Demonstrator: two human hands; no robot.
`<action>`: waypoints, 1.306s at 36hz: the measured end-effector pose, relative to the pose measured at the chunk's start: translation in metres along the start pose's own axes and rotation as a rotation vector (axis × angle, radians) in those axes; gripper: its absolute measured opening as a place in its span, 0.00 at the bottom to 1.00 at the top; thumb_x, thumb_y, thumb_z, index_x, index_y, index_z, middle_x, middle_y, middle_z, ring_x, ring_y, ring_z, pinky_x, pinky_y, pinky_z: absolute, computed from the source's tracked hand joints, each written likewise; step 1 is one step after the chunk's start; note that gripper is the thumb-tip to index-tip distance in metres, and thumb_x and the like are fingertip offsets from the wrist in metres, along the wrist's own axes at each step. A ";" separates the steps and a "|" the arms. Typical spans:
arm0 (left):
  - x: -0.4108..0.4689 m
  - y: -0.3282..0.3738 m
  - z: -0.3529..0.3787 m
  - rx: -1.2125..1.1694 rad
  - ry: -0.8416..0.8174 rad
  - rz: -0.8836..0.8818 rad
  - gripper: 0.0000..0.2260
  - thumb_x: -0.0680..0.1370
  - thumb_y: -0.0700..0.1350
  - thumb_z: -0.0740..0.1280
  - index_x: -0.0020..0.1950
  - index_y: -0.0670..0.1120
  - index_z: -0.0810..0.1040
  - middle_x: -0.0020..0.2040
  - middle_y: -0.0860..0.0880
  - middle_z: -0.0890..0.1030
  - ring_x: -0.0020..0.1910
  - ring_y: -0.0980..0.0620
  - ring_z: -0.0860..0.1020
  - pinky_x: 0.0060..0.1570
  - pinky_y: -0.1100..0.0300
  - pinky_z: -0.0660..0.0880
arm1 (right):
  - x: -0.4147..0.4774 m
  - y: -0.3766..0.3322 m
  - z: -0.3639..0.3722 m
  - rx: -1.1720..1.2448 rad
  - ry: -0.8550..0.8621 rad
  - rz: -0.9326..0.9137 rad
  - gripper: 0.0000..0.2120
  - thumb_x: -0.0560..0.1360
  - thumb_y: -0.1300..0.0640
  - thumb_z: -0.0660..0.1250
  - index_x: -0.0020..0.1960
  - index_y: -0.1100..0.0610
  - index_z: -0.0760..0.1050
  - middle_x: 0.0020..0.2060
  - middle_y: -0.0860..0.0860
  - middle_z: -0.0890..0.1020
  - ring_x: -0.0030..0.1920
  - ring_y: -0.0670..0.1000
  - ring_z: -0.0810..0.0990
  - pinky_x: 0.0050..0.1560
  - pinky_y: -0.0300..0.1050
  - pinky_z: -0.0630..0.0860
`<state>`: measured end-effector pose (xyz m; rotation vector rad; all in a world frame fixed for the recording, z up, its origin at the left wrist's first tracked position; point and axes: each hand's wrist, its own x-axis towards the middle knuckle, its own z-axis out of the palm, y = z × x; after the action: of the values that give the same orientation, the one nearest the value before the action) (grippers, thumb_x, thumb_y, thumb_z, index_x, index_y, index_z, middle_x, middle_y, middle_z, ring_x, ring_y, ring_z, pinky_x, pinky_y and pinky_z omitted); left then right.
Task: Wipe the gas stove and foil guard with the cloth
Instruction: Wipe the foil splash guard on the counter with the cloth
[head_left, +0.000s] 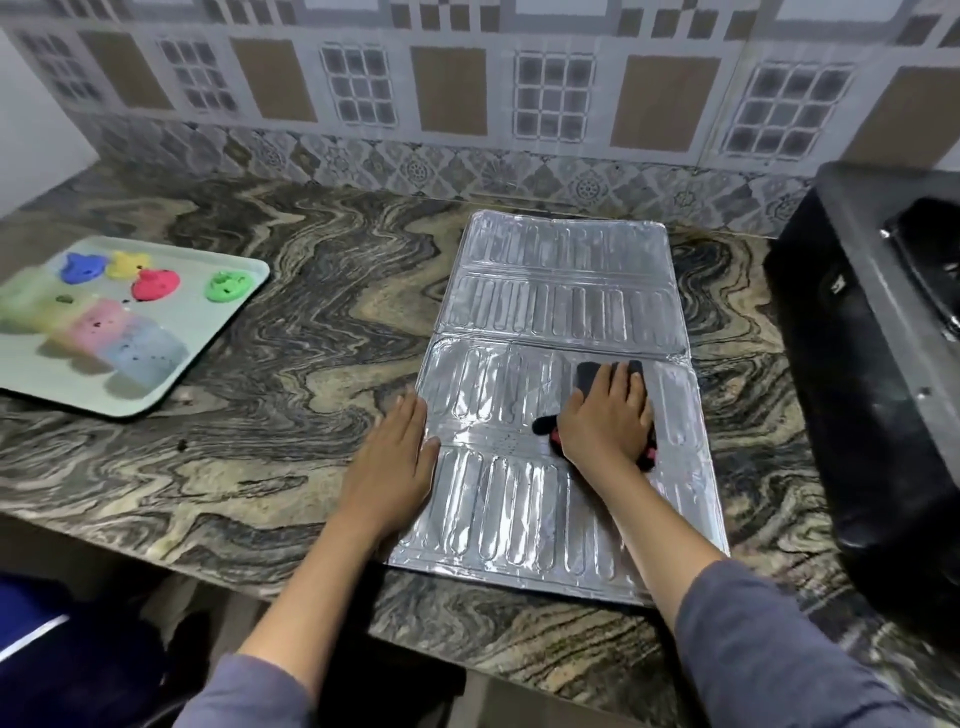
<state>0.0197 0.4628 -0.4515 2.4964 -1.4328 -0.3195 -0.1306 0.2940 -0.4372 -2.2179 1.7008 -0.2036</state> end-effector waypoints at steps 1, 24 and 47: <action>0.000 0.000 0.000 -0.004 -0.004 -0.001 0.25 0.81 0.55 0.45 0.77 0.48 0.43 0.77 0.52 0.42 0.76 0.55 0.42 0.72 0.60 0.39 | -0.001 -0.008 0.003 0.001 -0.008 -0.023 0.27 0.80 0.51 0.50 0.76 0.58 0.49 0.77 0.53 0.50 0.76 0.55 0.46 0.75 0.53 0.45; -0.048 -0.023 0.000 -0.003 -0.023 0.014 0.26 0.78 0.56 0.39 0.72 0.52 0.34 0.75 0.54 0.37 0.76 0.56 0.38 0.73 0.60 0.36 | -0.008 -0.095 0.030 -0.045 -0.155 -0.376 0.26 0.80 0.54 0.50 0.76 0.57 0.50 0.77 0.52 0.50 0.76 0.54 0.46 0.75 0.51 0.43; -0.051 -0.018 -0.003 -0.021 0.020 0.006 0.25 0.82 0.50 0.44 0.76 0.47 0.40 0.78 0.51 0.42 0.76 0.57 0.41 0.73 0.60 0.39 | -0.037 -0.043 0.017 -0.182 -0.288 -0.957 0.24 0.81 0.51 0.50 0.76 0.53 0.52 0.76 0.47 0.55 0.76 0.48 0.51 0.75 0.49 0.51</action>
<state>0.0101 0.5160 -0.4514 2.4711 -1.4213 -0.3067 -0.0964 0.3426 -0.4343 -2.8498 0.4303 0.0575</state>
